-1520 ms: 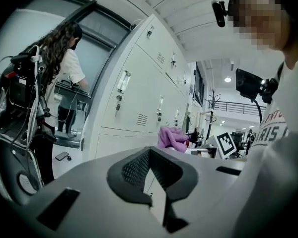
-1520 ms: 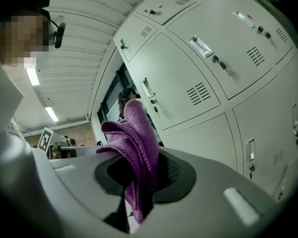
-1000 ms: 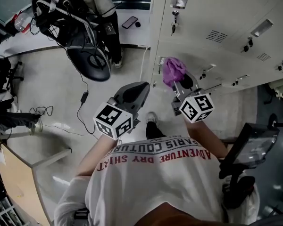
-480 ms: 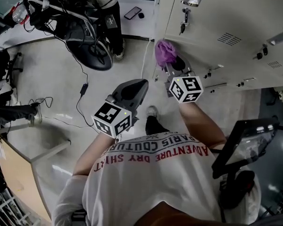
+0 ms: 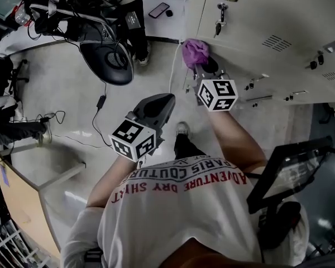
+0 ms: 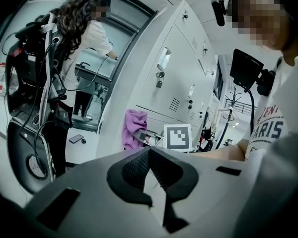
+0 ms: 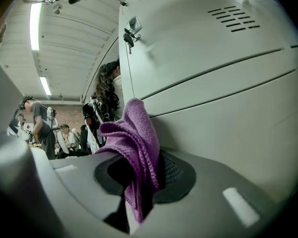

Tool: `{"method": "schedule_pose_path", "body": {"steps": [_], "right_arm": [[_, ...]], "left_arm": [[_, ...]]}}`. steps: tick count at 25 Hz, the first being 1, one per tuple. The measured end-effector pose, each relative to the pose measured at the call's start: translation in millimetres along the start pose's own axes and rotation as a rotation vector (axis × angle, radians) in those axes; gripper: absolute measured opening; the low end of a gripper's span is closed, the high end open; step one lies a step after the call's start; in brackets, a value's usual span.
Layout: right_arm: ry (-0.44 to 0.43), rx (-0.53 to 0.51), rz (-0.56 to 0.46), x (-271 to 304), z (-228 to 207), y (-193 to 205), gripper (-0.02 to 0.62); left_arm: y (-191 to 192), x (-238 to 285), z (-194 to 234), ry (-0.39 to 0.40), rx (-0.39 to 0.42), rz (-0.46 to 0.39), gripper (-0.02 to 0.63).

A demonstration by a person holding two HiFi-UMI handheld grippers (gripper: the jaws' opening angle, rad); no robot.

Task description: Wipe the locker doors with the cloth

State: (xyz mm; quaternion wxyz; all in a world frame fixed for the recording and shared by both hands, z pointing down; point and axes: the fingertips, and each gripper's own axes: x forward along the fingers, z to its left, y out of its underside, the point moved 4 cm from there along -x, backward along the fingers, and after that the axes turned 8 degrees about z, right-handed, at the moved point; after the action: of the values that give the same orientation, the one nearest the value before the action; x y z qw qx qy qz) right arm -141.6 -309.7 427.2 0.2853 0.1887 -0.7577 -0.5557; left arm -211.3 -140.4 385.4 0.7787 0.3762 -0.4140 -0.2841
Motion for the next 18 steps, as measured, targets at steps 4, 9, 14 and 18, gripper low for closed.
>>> {"method": "schedule_pose_path", "body": {"steps": [4, 9, 14, 18], "right_arm": [[0.003, -0.004, 0.001, -1.4, -2.0, -0.3, 0.074], [0.010, 0.002, -0.006, -11.1, -14.0, -0.1, 0.074], [0.052, -0.004, -0.019, -27.5, -31.1, -4.0, 0.074], [0.095, -0.007, -0.029, -45.3, -51.2, -6.3, 0.074]], "left_arm": [[4.0, 6.4, -4.3, 0.015, -0.003, 0.011, 0.002], [7.7, 11.3, -9.6, 0.025, 0.000, 0.021, 0.002], [6.3, 19.0, -15.1, 0.045, 0.000, 0.020, 0.002], [3.5, 30.4, -23.0, 0.072, 0.007, 0.022, 0.002]]}}
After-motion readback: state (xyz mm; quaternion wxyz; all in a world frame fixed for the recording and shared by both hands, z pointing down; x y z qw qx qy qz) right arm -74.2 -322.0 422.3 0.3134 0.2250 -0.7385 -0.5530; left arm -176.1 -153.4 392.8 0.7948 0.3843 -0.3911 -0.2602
